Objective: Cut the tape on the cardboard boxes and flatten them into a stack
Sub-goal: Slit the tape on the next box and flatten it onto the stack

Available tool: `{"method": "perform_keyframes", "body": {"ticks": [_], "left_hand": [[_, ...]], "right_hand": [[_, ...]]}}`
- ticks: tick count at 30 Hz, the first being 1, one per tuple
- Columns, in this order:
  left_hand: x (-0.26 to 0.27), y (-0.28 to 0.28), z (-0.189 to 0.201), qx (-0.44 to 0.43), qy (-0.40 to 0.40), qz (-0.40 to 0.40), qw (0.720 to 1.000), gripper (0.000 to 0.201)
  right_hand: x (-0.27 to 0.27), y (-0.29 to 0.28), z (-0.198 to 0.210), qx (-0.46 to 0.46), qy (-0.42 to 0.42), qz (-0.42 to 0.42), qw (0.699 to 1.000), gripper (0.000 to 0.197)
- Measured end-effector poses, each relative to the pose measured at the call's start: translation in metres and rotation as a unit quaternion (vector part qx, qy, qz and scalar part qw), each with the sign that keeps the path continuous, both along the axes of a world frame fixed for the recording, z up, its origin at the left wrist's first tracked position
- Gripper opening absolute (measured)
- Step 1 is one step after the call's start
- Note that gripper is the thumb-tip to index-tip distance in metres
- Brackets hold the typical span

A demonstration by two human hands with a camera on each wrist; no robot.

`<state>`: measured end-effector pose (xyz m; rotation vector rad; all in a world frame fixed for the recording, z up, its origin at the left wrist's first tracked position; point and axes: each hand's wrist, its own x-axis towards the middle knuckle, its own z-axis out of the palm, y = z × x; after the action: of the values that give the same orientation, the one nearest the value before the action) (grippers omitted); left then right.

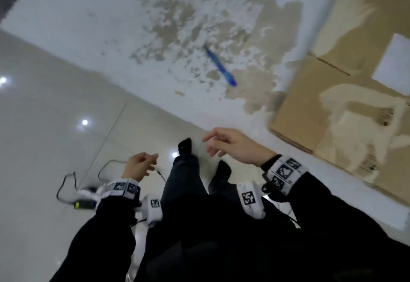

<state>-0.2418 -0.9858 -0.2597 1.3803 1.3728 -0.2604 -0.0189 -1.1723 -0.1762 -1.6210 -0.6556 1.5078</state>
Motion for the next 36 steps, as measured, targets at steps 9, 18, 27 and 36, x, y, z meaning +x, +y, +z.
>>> {"method": "perform_keyframes", "body": {"ticks": [9, 18, 27, 36], "left_hand": [[-0.17, 0.051, -0.062, -0.154, 0.198, 0.249, 0.935, 0.02], [-0.206, 0.206, -0.033, -0.096, 0.135, 0.229, 0.959, 0.023], [-0.208, 0.372, -0.036, -0.107, 0.059, 0.287, 0.95, 0.012], [-0.255, 0.581, -0.014, -0.111, 0.082, 0.356, 0.924, 0.011]], "right_hand": [[-0.084, 0.182, -0.105, -0.184, -0.072, 0.03, 0.98, 0.009], [-0.116, 0.332, -0.13, -0.329, -0.063, 0.069, 0.94, 0.017], [-0.139, 0.523, -0.143, -0.357, 0.028, -0.134, 0.924, 0.015], [-0.181, 0.763, -0.107, -0.273, 0.068, -0.062, 0.958, 0.009]]}}
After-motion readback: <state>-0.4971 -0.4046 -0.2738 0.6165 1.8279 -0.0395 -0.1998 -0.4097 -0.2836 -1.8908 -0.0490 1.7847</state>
